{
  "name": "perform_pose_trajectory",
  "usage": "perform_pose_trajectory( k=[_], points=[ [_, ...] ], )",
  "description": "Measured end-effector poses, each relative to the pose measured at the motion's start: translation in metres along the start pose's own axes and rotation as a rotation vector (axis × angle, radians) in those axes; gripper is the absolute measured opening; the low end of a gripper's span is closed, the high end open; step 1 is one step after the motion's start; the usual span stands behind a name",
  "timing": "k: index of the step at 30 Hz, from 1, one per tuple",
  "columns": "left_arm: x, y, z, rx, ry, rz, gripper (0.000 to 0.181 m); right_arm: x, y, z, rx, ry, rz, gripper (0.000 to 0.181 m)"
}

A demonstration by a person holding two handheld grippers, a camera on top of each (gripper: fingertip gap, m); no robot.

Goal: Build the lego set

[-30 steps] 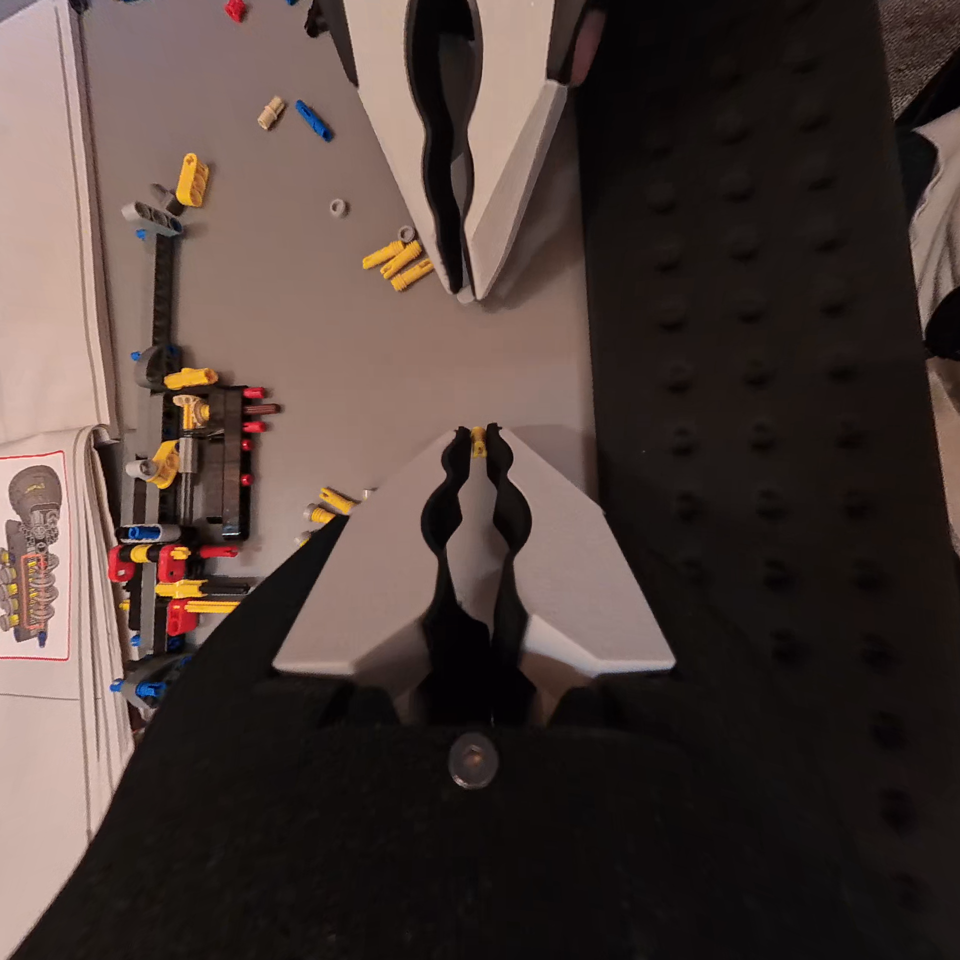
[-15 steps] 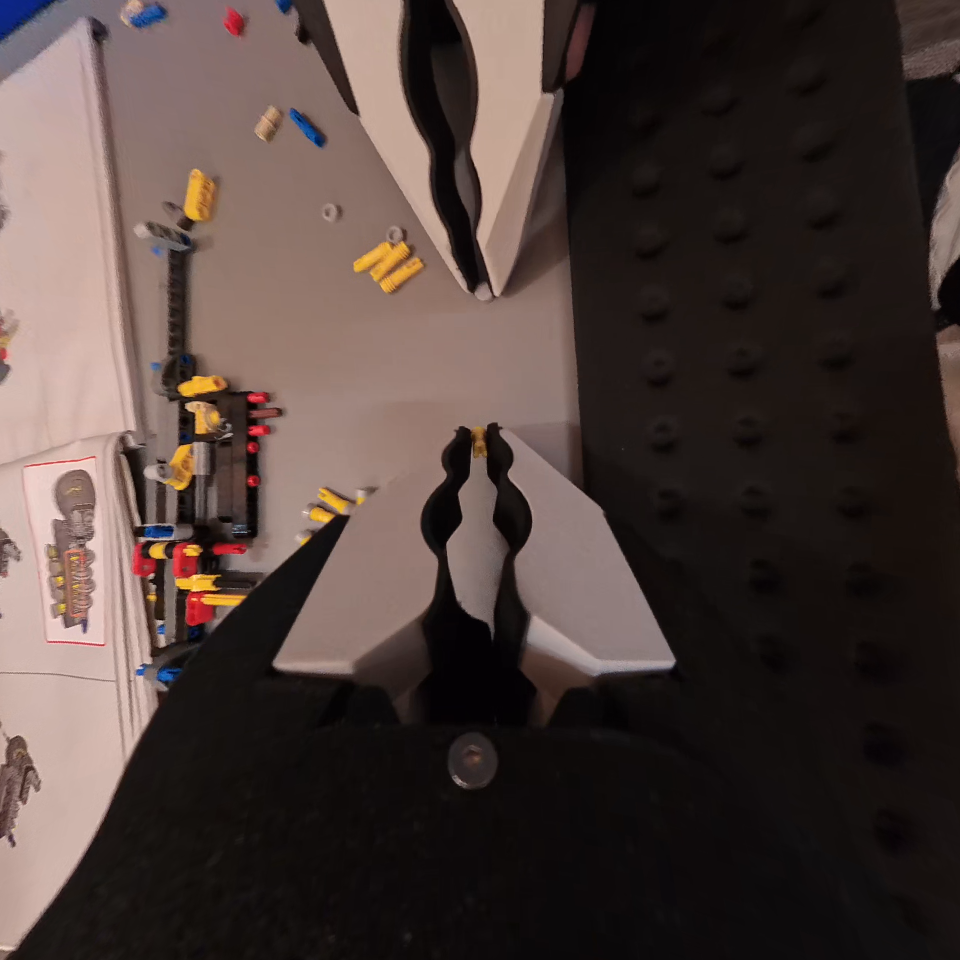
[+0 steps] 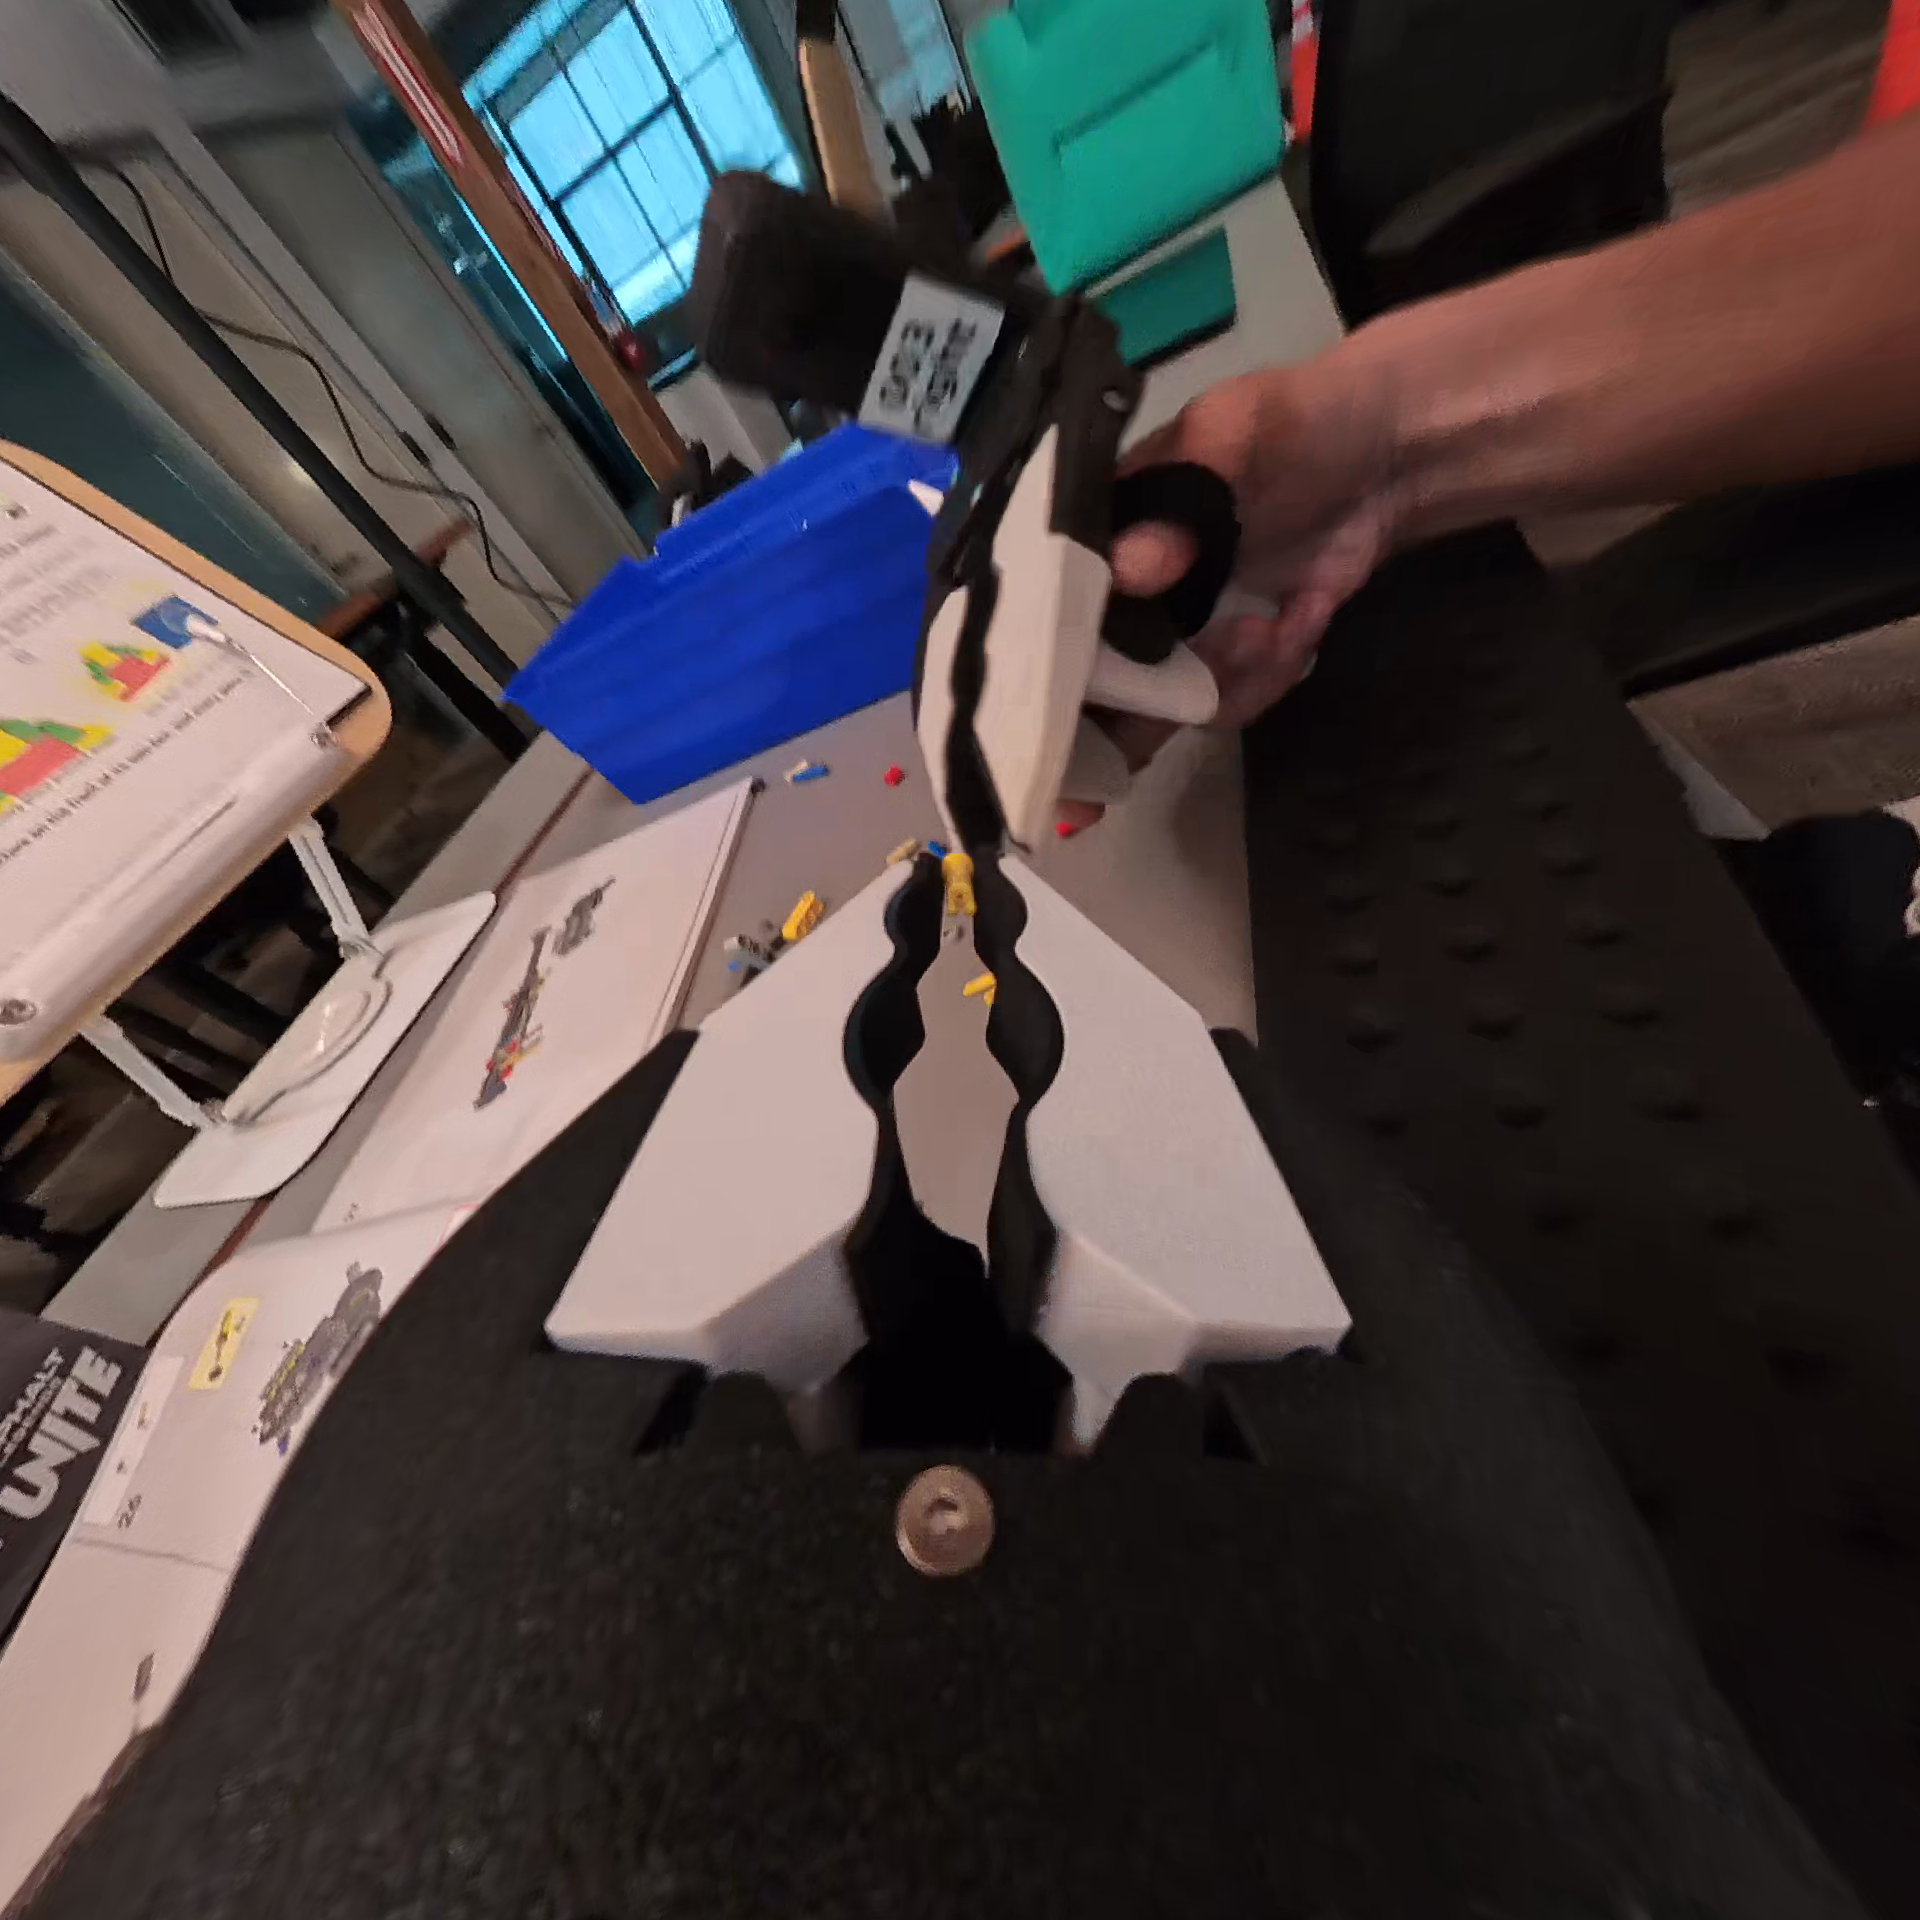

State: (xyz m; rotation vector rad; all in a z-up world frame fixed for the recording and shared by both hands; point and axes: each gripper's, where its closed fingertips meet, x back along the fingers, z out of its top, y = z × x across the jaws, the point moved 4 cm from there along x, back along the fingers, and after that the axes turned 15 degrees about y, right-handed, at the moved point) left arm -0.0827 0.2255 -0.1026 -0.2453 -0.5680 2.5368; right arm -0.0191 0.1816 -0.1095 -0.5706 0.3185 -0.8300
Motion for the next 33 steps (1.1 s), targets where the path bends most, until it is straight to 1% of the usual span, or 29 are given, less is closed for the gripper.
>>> perform_pose_trajectory(
  k=[1, 2, 3, 6, 8, 13, 20, 33],
  points=[
    [-0.0003, 0.0006, 0.0028, -0.006, 0.021, 0.000, 0.005, -0.0027, -0.0057, 0.0048, -0.086, 0.059, 0.076, 0.014],
    [-0.0004, 0.0018, 0.0055, -0.011, 0.041, -0.003, 0.005, -0.0046, -0.0101, 0.0059, -0.133, 0.088, 0.137, 0.011],
    [-0.0006, 0.0039, 0.0077, -0.013, 0.057, -0.010, 0.005, -0.0066, -0.0118, 0.0047, -0.144, 0.099, 0.166, 0.007],
    [-0.0009, 0.0066, 0.0105, -0.041, 0.077, -0.001, 0.005, -0.0086, -0.0144, 0.0044, -0.158, 0.102, 0.195, 0.011],
    [-0.0012, 0.0072, 0.0104, -0.049, 0.072, -0.002, 0.005, -0.0090, -0.0123, 0.0022, -0.167, 0.083, 0.187, 0.010],
    [-0.0018, 0.0079, 0.0121, -0.094, 0.074, 0.006, 0.005, -0.0090, -0.0139, 0.0025, -0.181, 0.091, 0.208, 0.005],
    [-0.0017, 0.0072, 0.0106, -0.138, 0.050, 0.023, 0.005, -0.0091, -0.0115, 0.0025, -0.192, 0.089, 0.201, 0.004],
    [-0.0001, 0.0096, 0.0108, -0.145, 0.053, 0.014, 0.005, -0.0085, -0.0121, 0.0002, -0.211, 0.070, 0.214, 0.004]
  ],
)
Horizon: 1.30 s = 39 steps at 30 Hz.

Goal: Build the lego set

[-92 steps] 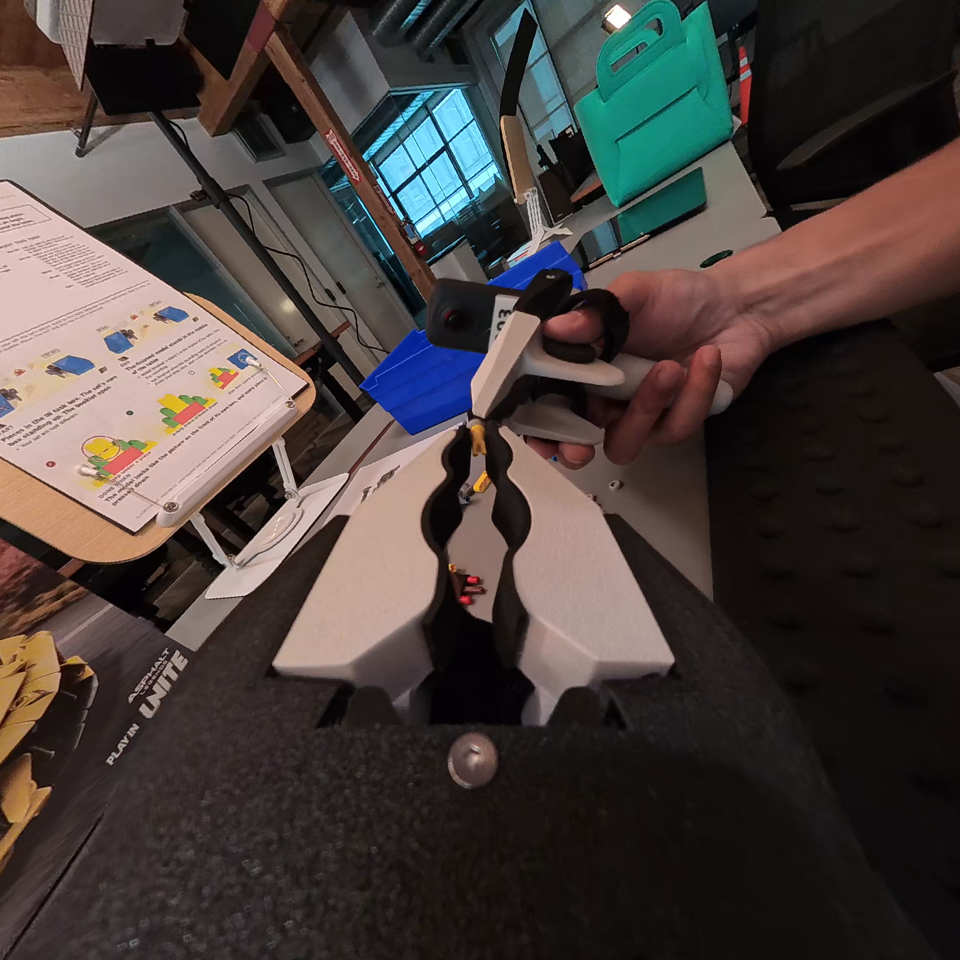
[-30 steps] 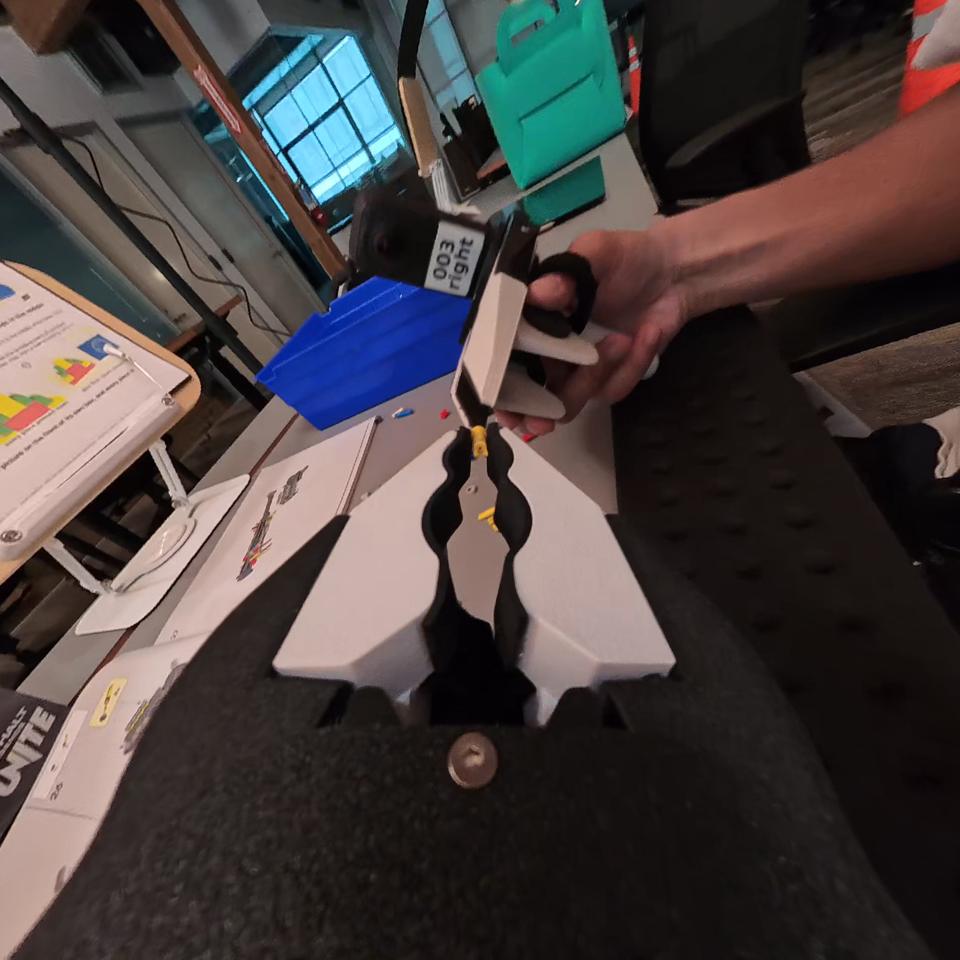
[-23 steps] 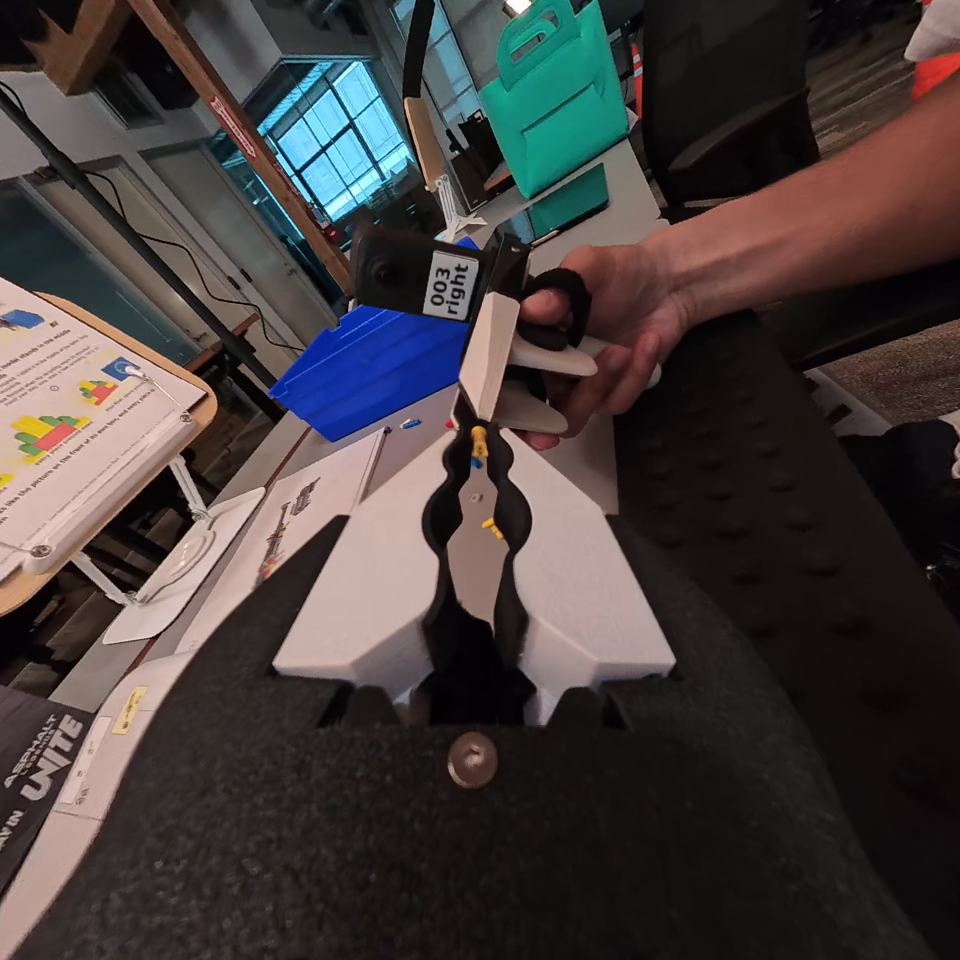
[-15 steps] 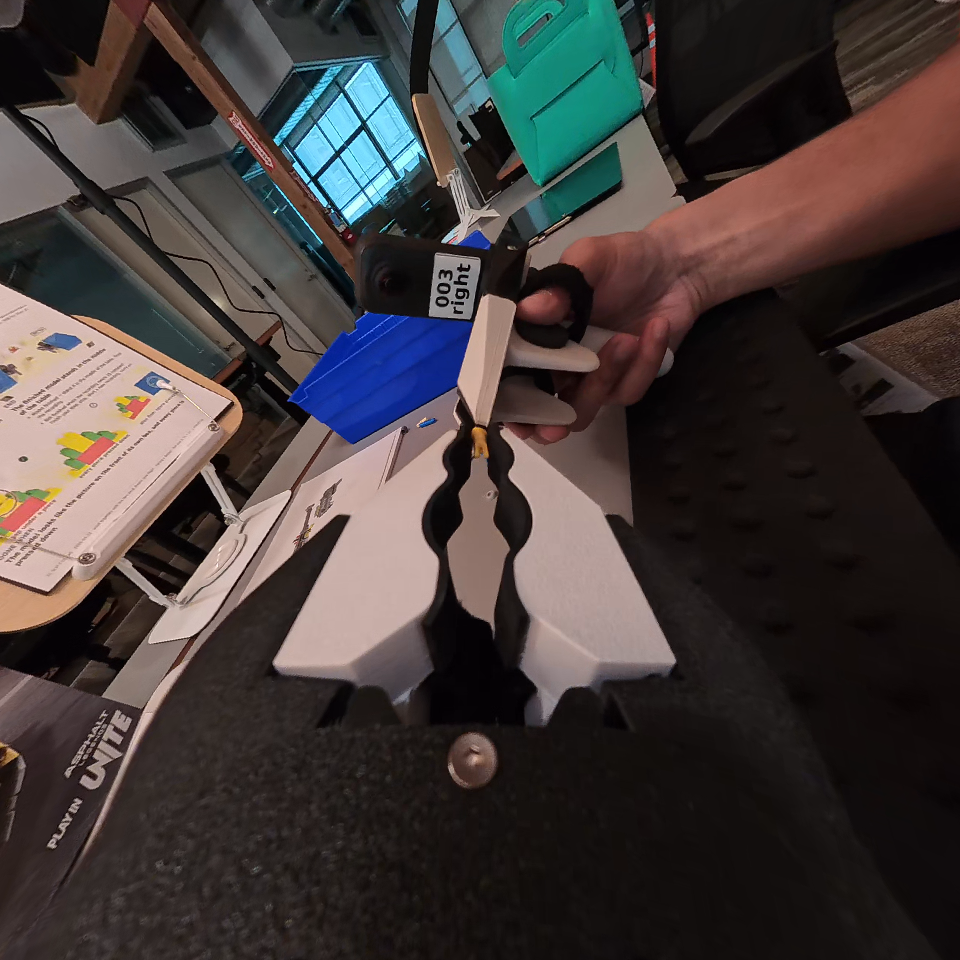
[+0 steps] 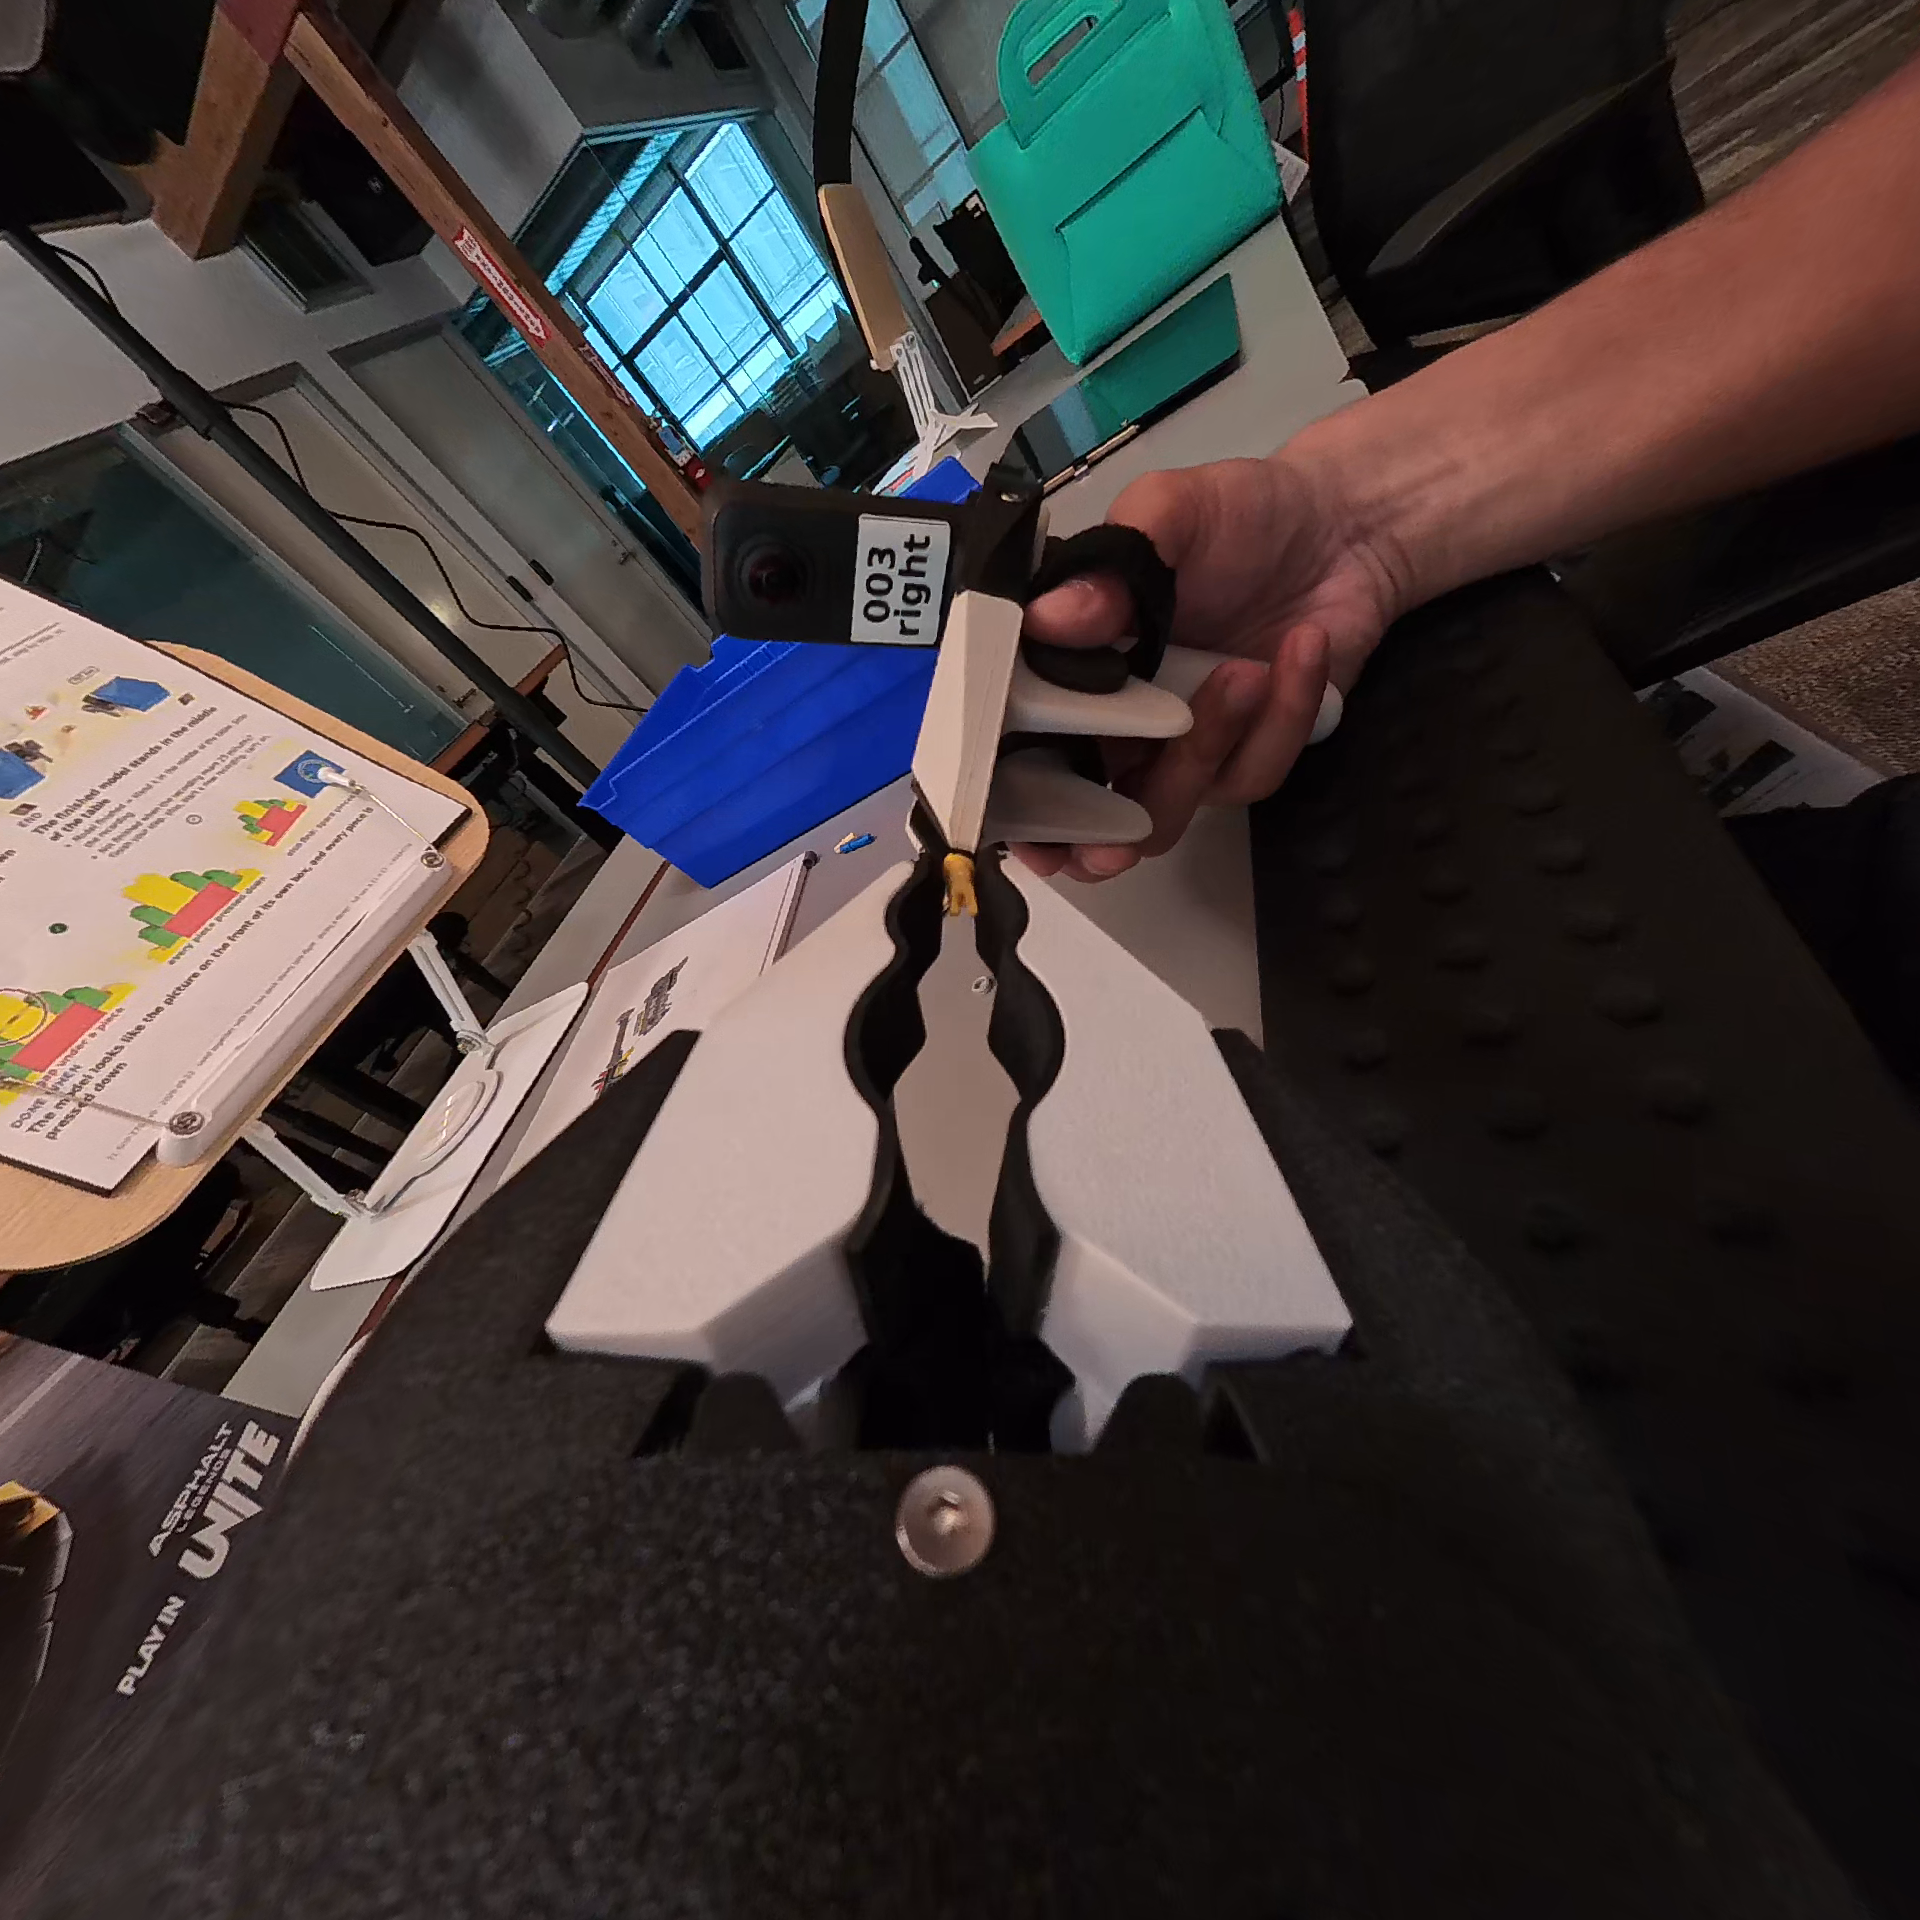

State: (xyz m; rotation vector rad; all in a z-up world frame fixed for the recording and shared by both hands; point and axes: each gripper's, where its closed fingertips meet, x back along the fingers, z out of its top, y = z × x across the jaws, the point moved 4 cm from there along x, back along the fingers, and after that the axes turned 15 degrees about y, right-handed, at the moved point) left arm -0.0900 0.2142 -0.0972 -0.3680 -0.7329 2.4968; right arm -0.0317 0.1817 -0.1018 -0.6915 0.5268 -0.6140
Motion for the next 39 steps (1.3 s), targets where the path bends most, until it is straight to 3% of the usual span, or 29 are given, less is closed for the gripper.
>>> perform_pose_trajectory(
  k=[39],
  points=[
    [0.0040, 0.0013, 0.0011, 0.032, 0.001, -0.011, 0.004, 0.0008, 0.0023, -0.0003, -0.066, -0.009, 0.016, 0.004]
  ],
)
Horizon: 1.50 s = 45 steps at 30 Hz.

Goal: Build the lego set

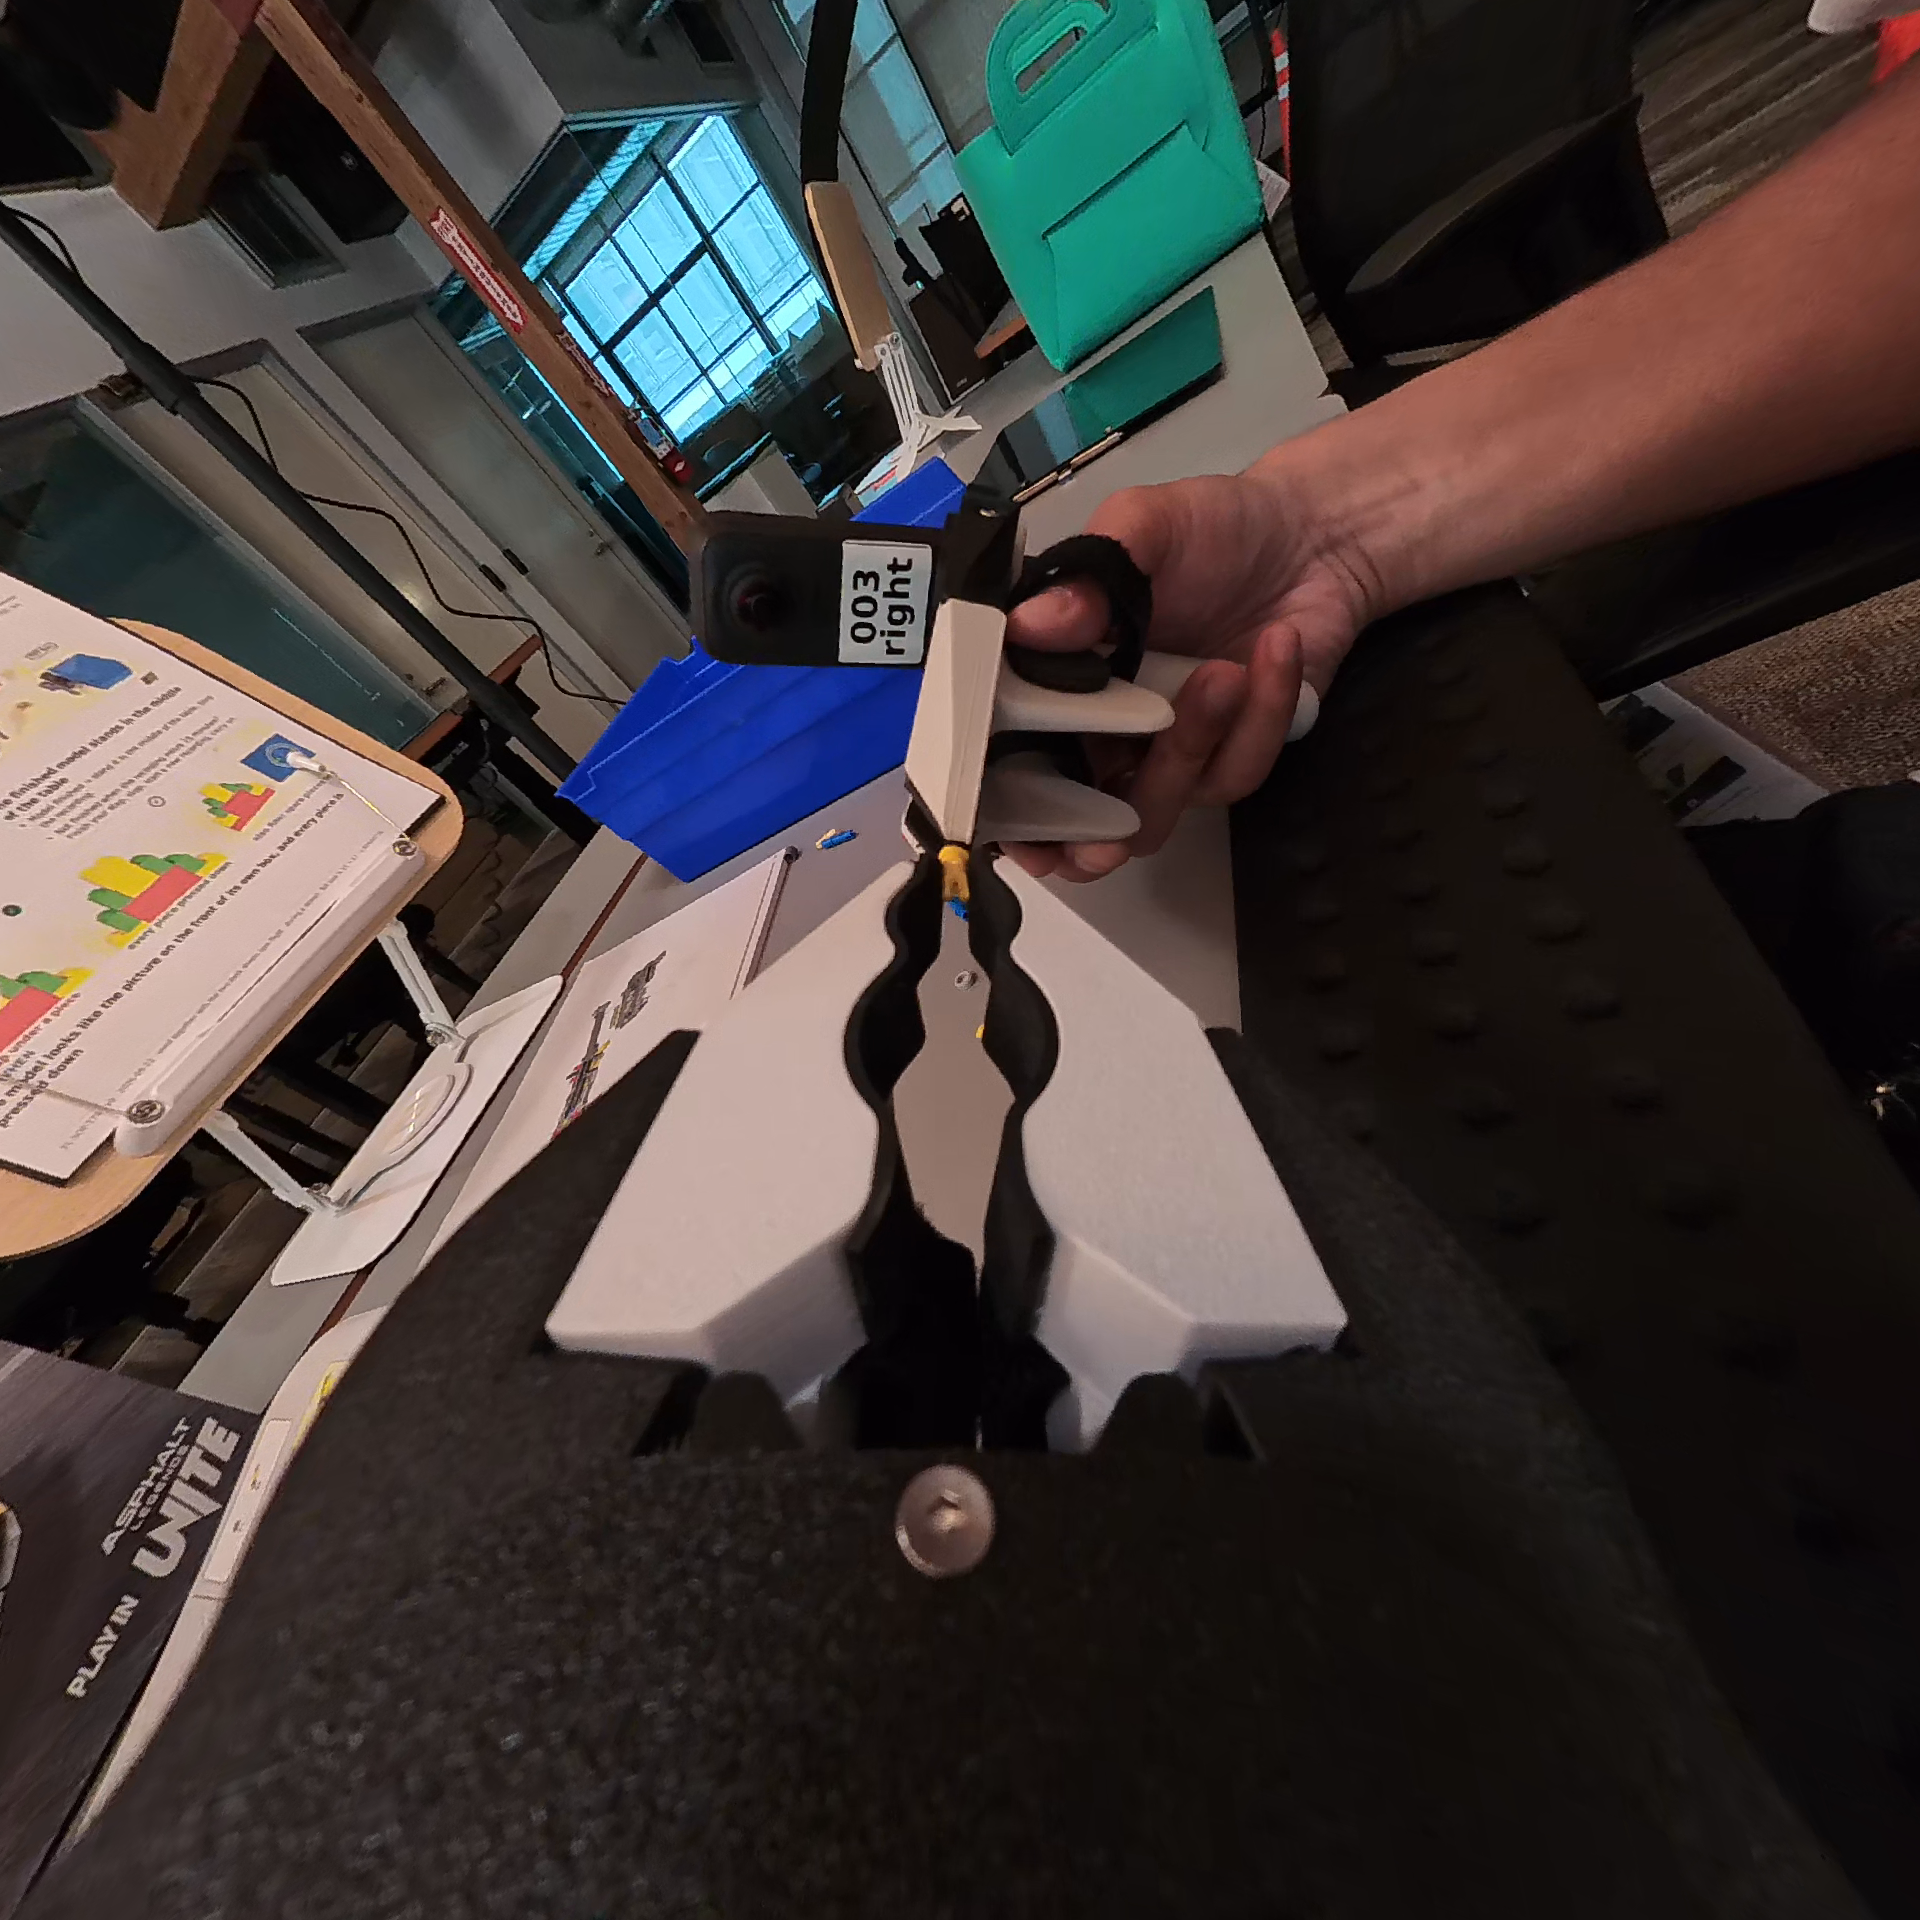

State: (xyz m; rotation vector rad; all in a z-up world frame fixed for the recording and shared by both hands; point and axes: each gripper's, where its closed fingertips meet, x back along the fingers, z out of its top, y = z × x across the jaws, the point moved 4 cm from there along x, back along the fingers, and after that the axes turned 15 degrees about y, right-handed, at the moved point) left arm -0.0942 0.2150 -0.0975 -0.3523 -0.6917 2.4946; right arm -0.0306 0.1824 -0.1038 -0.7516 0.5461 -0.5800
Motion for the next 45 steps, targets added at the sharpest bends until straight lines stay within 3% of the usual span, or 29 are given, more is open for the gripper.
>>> perform_pose_trajectory(
  k=[20, 25, 28, 32, 37, 45],
  points=[
    [0.002, 0.001, -0.002, 0.069, -0.008, -0.018, 0.004, -0.002, 0.001, -0.001, -0.020, -0.016, 0.012, 0.004],
    [0.003, 0.004, -0.012, 0.095, -0.063, -0.038, 0.004, 0.020, -0.001, 0.011, 0.223, -0.013, -0.127, 0.004],
    [0.004, 0.003, -0.020, 0.143, -0.112, -0.026, 0.004, 0.049, 0.014, 0.008, 0.487, -0.203, -0.444, 0.011],
    [0.005, 0.002, -0.028, 0.193, -0.146, -0.018, 0.004, 0.049, 0.028, -0.020, 0.701, -0.531, -0.640, 0.014],
    [0.010, -0.002, -0.029, 0.264, -0.143, -0.010, 0.004, 0.041, 0.052, -0.040, 0.738, -0.728, -0.687, 0.018],
    [0.013, -0.007, -0.021, 0.398, -0.077, -0.012, 0.004, 0.041, 0.056, -0.040, 0.732, -0.752, -0.692, 0.007]
  ],
)
